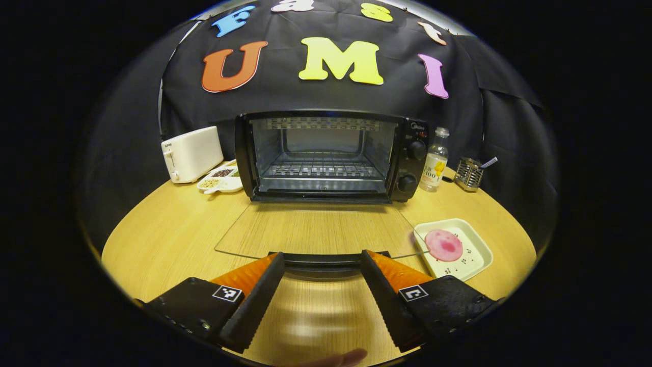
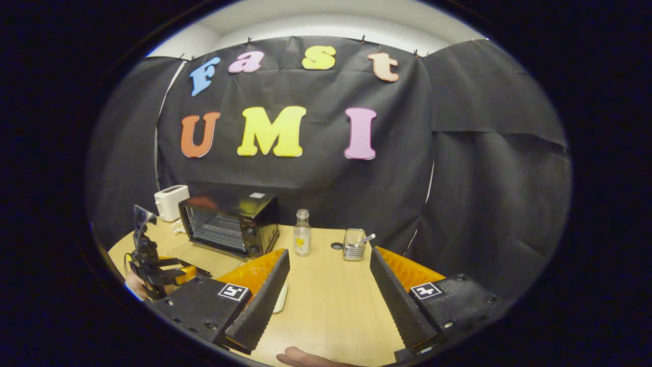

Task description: Open the electric oven with the left hand, put the food in, and close the electric oven.

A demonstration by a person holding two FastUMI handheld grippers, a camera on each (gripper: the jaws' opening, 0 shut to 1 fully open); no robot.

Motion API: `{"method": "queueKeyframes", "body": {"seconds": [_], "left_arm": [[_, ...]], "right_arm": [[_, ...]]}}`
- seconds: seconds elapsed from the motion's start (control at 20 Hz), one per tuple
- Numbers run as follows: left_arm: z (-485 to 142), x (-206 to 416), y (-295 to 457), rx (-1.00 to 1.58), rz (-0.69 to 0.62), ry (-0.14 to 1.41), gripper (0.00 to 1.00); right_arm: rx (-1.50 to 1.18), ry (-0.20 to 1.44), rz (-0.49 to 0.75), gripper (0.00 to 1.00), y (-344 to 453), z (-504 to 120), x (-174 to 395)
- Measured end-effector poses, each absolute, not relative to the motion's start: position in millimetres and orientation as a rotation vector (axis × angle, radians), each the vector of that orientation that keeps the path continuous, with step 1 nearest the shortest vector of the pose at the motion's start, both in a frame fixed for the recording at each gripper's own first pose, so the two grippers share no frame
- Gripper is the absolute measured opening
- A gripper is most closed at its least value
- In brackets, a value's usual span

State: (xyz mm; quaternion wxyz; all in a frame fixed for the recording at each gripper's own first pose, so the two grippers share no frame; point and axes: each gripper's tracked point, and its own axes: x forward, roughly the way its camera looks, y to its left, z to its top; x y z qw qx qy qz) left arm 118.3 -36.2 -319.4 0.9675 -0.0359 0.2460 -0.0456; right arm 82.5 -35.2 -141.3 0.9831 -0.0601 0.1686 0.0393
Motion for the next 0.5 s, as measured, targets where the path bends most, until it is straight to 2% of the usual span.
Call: {"method": "queueKeyframes", "body": {"seconds": [0.05,0.15,0.45,0.5], "left_arm": [[-306,115,-36,-0.086,-0.097,0.472,0.96],[-276,105,-38,-0.11,-0.112,0.402,0.96],[-181,67,-24,-0.089,-0.075,0.147,0.95],[-169,61,-21,-0.08,-0.069,0.115,0.95]], "right_arm": [[-0.128,0.388,0.092,1.0,-31,-155,91],[-0.137,0.501,0.116,0.97,-24,-186,107],[-0.026,0.853,0.222,0.97,6,-282,136],[-0.005,0.904,0.233,1.0,10,-297,141]]}}
